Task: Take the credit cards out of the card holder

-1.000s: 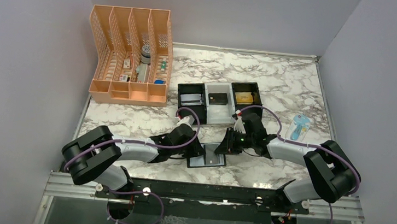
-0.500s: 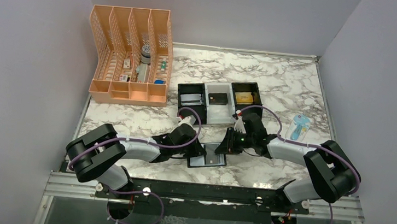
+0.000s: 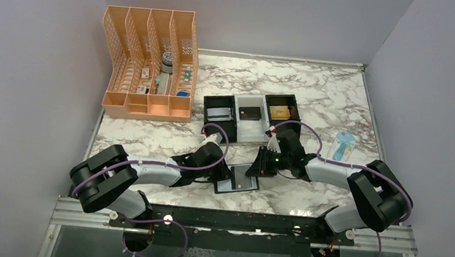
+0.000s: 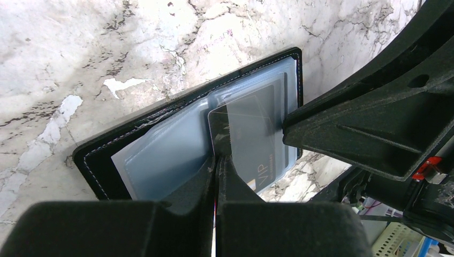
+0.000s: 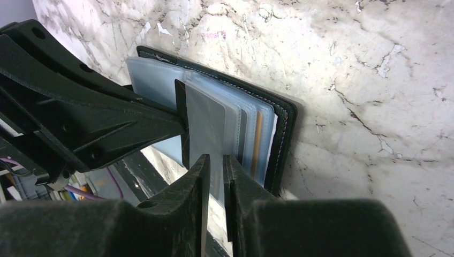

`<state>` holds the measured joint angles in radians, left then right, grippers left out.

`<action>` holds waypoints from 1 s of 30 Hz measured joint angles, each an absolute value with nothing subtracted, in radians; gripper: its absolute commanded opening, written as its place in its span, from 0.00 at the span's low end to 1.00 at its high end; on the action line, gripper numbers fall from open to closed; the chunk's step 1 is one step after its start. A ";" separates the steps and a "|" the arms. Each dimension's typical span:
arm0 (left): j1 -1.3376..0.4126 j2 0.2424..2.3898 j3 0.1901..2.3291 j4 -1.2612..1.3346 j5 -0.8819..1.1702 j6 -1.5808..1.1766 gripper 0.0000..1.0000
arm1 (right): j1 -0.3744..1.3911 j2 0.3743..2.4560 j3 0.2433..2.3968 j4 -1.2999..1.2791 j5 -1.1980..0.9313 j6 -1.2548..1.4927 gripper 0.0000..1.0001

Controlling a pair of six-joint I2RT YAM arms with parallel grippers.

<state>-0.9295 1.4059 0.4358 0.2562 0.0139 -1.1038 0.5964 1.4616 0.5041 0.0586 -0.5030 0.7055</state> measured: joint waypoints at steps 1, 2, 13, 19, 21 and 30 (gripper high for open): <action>-0.929 1.406 0.436 0.256 0.014 -1.103 0.00 | 0.596 1.462 0.505 0.058 -0.503 0.706 0.17; -0.929 1.406 0.436 0.257 0.014 -1.103 0.00 | 0.596 1.462 0.505 0.057 -0.503 0.705 0.17; -0.929 1.406 0.436 0.258 0.014 -1.101 0.00 | 0.596 1.437 0.539 -0.024 -0.498 0.662 0.22; -0.929 1.406 0.436 0.258 0.015 -1.100 0.00 | 0.596 1.414 0.557 -0.044 -0.516 0.634 0.24; -0.929 1.406 0.436 0.259 0.015 -1.101 0.04 | 0.596 1.414 0.557 -0.042 -0.530 0.633 0.24; -0.929 1.406 0.435 0.260 0.015 -1.102 0.20 | 0.595 1.507 0.558 0.008 -0.585 0.641 0.23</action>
